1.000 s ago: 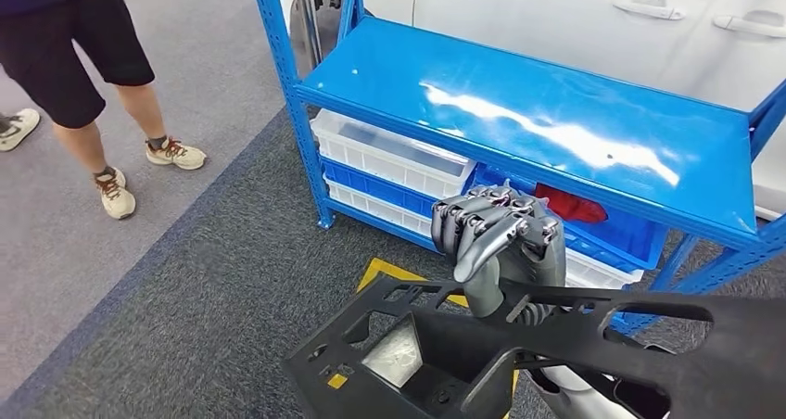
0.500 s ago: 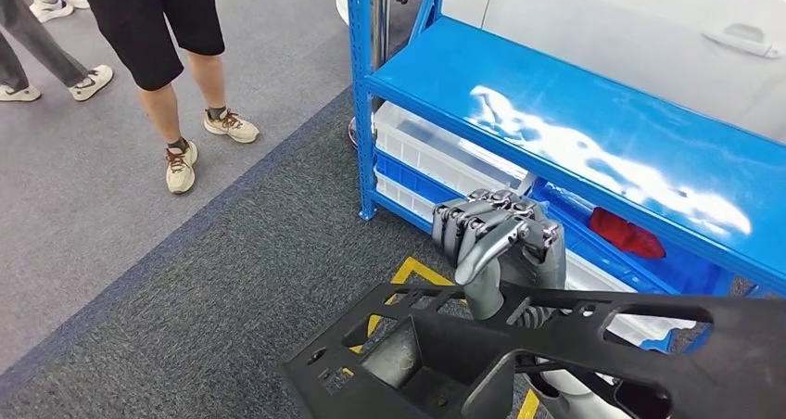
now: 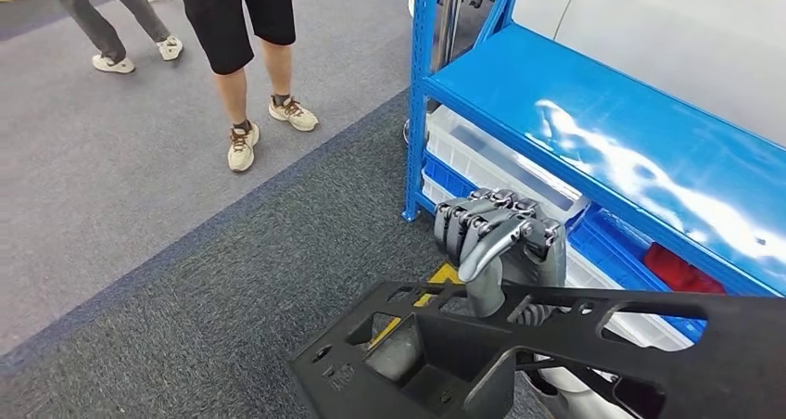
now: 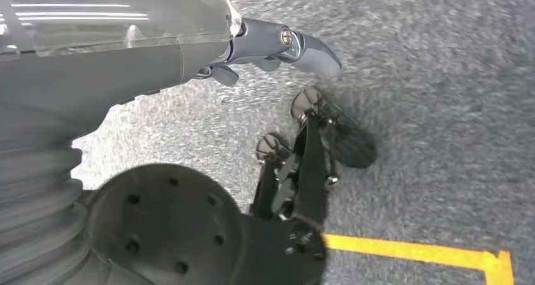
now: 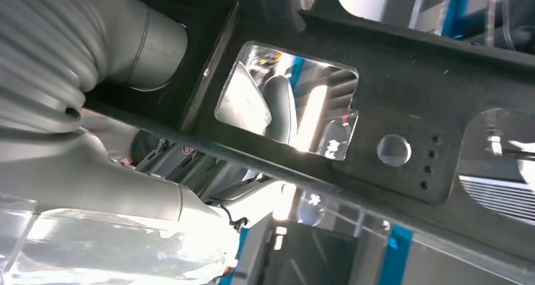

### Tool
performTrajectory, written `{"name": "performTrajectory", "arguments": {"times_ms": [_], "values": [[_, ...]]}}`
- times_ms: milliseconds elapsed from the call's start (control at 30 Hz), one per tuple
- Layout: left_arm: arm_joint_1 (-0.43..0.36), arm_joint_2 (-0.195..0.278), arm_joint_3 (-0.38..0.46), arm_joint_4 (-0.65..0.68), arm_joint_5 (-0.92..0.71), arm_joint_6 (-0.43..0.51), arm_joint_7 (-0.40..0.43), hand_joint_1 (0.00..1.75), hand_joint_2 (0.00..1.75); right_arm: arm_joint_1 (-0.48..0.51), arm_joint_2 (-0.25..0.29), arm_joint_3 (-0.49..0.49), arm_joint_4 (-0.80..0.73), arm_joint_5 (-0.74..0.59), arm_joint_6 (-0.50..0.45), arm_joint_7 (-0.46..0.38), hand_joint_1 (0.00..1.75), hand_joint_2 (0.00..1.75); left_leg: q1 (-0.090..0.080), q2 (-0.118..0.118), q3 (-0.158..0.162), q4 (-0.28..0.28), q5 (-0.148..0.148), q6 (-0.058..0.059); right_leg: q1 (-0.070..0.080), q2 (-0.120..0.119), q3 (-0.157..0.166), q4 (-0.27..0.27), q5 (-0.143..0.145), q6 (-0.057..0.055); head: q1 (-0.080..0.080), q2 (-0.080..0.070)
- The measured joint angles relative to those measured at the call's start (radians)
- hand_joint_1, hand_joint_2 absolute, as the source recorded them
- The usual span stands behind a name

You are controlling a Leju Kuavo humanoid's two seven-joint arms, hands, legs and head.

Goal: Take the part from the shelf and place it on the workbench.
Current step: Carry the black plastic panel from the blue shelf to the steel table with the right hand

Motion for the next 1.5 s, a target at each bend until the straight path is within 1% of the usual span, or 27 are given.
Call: {"name": "performTrajectory", "arguments": {"times_ms": [67,133,167,200,267,333,400,467,567,633,667,700,733,800,867,900,933,1000,1067,1133,1167,1200,1267,1333,1367,1433,1500], "values": [[-0.003,0.0,0.0,0.0,0.0,-0.004,-0.002,0.0,1.75,0.001,-0.001,0.0,0.0,-0.002,-0.001,-0.002,1.75,1.75,0.002,0.053,-0.06,0.131,-0.065,-0.005,0.006,-0.03,0.002,-0.002,0.0,-0.006,0.0,0.0],[-0.005,0.0,0.0,0.0,0.0,-0.008,-0.006,0.0,1.75,0.002,-0.001,0.0,0.0,-0.002,-0.002,-0.002,1.75,1.75,0.005,0.065,-0.098,0.216,-0.089,-0.009,0.01,-0.06,0.002,-0.002,-0.002,-0.007,0.0,0.0],[-0.004,0.0,0.0,0.0,0.0,-0.01,-0.008,0.0,1.75,0.002,-0.001,0.0,0.0,-0.003,-0.002,-0.002,1.75,1.75,0.006,0.069,-0.088,0.202,-0.074,-0.01,0.011,-0.074,0.003,-0.001,-0.004,-0.007,0.0,0.0],[-0.003,0.0,0.0,0.0,0.0,-0.011,-0.009,0.0,1.75,0.002,-0.001,0.0,0.0,-0.004,-0.003,-0.001,1.75,1.75,0.006,0.077,-0.058,0.149,-0.044,-0.009,0.011,-0.086,0.006,-0.001,-0.006,-0.006,0.0,0.0],[-0.004,0.001,0.001,0.0,0.002,-0.012,-0.011,0.0,1.75,-0.001,-0.001,0.0,-0.001,-0.008,-0.003,0.0,1.75,1.75,0.0,0.119,0.022,0.005,0.01,-0.003,0.016,-0.107,0.011,0.001,-0.011,0.001,0.0,0.0],[-0.007,0.002,0.002,0.0,0.005,-0.013,-0.012,0.0,1.75,-0.004,-0.001,0.0,-0.001,-0.014,-0.003,0.003,1.75,1.75,-0.009,0.145,0.057,-0.066,0.024,0.01,0.022,-0.124,0.012,0.002,-0.015,0.009,0.0,0.0],[-0.006,0.003,0.003,0.0,0.009,-0.012,-0.012,0.0,1.75,-0.007,-0.001,0.0,-0.002,-0.019,-0.002,0.006,1.75,1.75,-0.012,0.126,0.054,-0.072,0.025,0.023,0.023,-0.142,0.014,0.002,-0.018,0.019,0.0,0.0],[-0.005,0.003,0.004,0.0,0.013,-0.011,-0.012,0.0,1.75,-0.009,-0.001,0.0,-0.003,-0.021,-0.001,0.009,1.75,1.75,-0.009,0.104,0.055,-0.078,0.03,0.034,0.018,-0.116,0.008,0.024,-0.038,0.029,0.0,0.0],[-0.007,0.003,0.01,0.0,0.018,-0.009,-0.012,0.0,1.75,-0.009,-0.001,0.0,-0.005,-0.022,0.002,0.015,1.75,1.75,-0.006,0.072,0.055,-0.082,0.036,0.045,0.012,-0.037,-0.072,0.196,-0.129,0.037,0.0,0.0],[-0.007,0.003,0.015,0.0,0.02,-0.009,-0.013,0.0,1.75,-0.008,-0.001,0.001,-0.005,-0.022,0.005,0.019,1.75,1.75,-0.006,0.045,0.053,-0.08,0.037,0.047,0.011,-0.026,-0.128,0.301,-0.157,0.038,0.0,0.0],[-0.006,0.003,0.017,0.0,0.02,-0.009,-0.014,0.0,1.75,-0.007,-0.001,0.001,-0.005,-0.022,0.005,0.021,1.75,1.75,-0.006,0.031,0.053,-0.079,0.037,0.047,0.01,-0.024,-0.132,0.3,-0.141,0.038,0.0,0.0],[-0.006,0.002,0.018,0.0,0.019,-0.009,-0.014,0.0,1.75,-0.007,-0.001,0.001,-0.005,-0.021,0.006,0.022,1.75,1.75,-0.005,0.016,0.053,-0.076,0.037,0.046,0.009,-0.02,-0.115,0.257,-0.107,0.037,0.0,0.0],[-0.005,0.002,0.018,0.0,0.019,-0.01,-0.014,0.0,1.75,-0.007,-0.001,0.001,-0.006,-0.019,0.006,0.023,1.75,1.75,-0.004,0.001,0.053,-0.072,0.036,0.044,0.005,-0.008,-0.084,0.186,-0.066,0.036,0.001,0.0],[-0.006,0.002,0.019,0.0,0.015,-0.011,-0.013,0.0,1.75,-0.007,-0.001,0.001,-0.007,-0.011,0.006,0.023,1.75,1.75,-0.005,-0.027,0.046,-0.062,0.034,0.034,-0.002,0.038,-0.032,0.064,-0.016,0.036,0.001,0.0],[-0.004,0.002,0.018,0.0,0.011,-0.012,-0.012,0.0,1.75,-0.005,-0.001,0.001,-0.009,-0.002,0.005,0.021,1.75,1.75,-0.003,-0.049,0.036,-0.06,0.036,0.021,-0.001,0.058,-0.021,0.03,-0.012,0.032,0.0,0.0],[-0.002,0.002,0.018,0.0,0.01,-0.011,-0.01,0.0,1.75,-0.004,-0.001,0.001,-0.01,0.001,0.004,0.019,1.75,1.75,0.0,-0.059,0.033,-0.062,0.039,0.013,0.0,0.047,-0.021,0.028,-0.009,0.027,0.0,0.0],[0.001,0.003,0.018,0.0,0.009,-0.011,-0.009,0.0,1.75,-0.004,-0.001,0.001,-0.01,0.004,0.004,0.018,1.75,1.75,0.001,-0.059,0.031,-0.062,0.039,0.008,0.0,0.035,-0.019,0.023,-0.006,0.02,0.0,0.0],[0.004,0.003,0.018,0.0,0.008,-0.009,-0.006,0.0,1.75,-0.004,-0.001,0.001,-0.012,0.008,0.003,0.015,1.75,1.75,0.0,-0.017,0.011,-0.02,0.01,-0.002,0.0,0.008,-0.013,0.012,-0.001,0.006,0.0,0.0],[0.001,0.003,0.018,0.0,0.005,-0.009,-0.004,0.0,1.75,-0.004,-0.001,0.001,-0.013,0.012,0.003,0.014,1.75,1.75,-0.001,0.043,-0.041,0.096,-0.054,-0.007,0.005,-0.021,-0.011,0.008,0.0,-0.003,0.0,0.0],[-0.001,0.004,0.018,0.0,0.003,-0.01,-0.004,0.0,1.75,-0.003,-0.001,0.001,-0.013,0.015,0.002,0.014,1.75,1.75,0.002,0.062,-0.089,0.204,-0.094,-0.011,0.009,-0.051,-0.011,0.008,-0.002,-0.005,0.0,0.0],[0.0,0.004,0.018,0.0,0.002,-0.011,-0.003,0.0,1.75,-0.003,-0.001,0.001,-0.013,0.016,0.002,0.015,1.75,1.75,0.003,0.065,-0.09,0.213,-0.09,-0.012,0.011,-0.065,-0.011,0.008,-0.003,-0.006,0.0,0.0],[0.001,0.004,0.018,0.0,0.002,-0.011,-0.002,0.0,1.75,-0.003,0.0,0.001,-0.013,0.017,0.002,0.015,1.75,1.75,0.003,0.07,-0.069,0.179,-0.067,-0.011,0.012,-0.078,-0.01,0.008,-0.004,-0.005,0.0,0.0],[0.001,0.004,0.018,0.0,0.003,-0.012,-0.002,0.0,1.75,-0.003,0.0,0.001,-0.013,0.018,0.002,0.015,1.75,1.75,0.0,0.104,0.009,0.04,-0.011,-0.004,0.014,-0.1,-0.005,0.008,-0.008,-0.002,0.0,0.0],[0.0,0.004,0.018,0.0,0.005,-0.01,-0.002,0.0,1.75,-0.003,0.001,0.001,-0.013,0.018,0.002,0.016,1.75,1.75,-0.009,0.134,0.058,-0.056,0.014,0.01,0.018,-0.119,-0.002,0.009,-0.012,0.006,0.0,0.0],[-0.001,0.004,0.019,0.0,0.007,-0.009,-0.002,0.0,1.75,-0.003,0.002,0.001,-0.013,0.019,0.002,0.017,1.75,1.75,-0.014,0.136,0.062,-0.067,0.012,0.016,0.02,-0.127,-0.001,0.01,-0.013,0.01,0.0,0.0],[0.001,0.004,0.019,0.0,0.01,-0.002,-0.002,0.0,1.75,-0.005,0.003,0.002,-0.013,0.012,0.002,0.021,1.75,1.75,-0.013,0.114,0.062,-0.072,0.017,0.028,0.02,-0.14,0.002,0.01,-0.016,0.021,0.0,0.0],[0.002,0.004,0.02,0.0,0.014,0.006,-0.001,0.0,1.75,-0.009,0.004,-0.003,-0.014,-0.015,0.015,0.026,1.75,1.75,-0.008,0.094,0.066,-0.082,0.024,0.038,0.015,-0.103,-0.008,0.041,-0.041,0.032,0.0,0.0]]}}
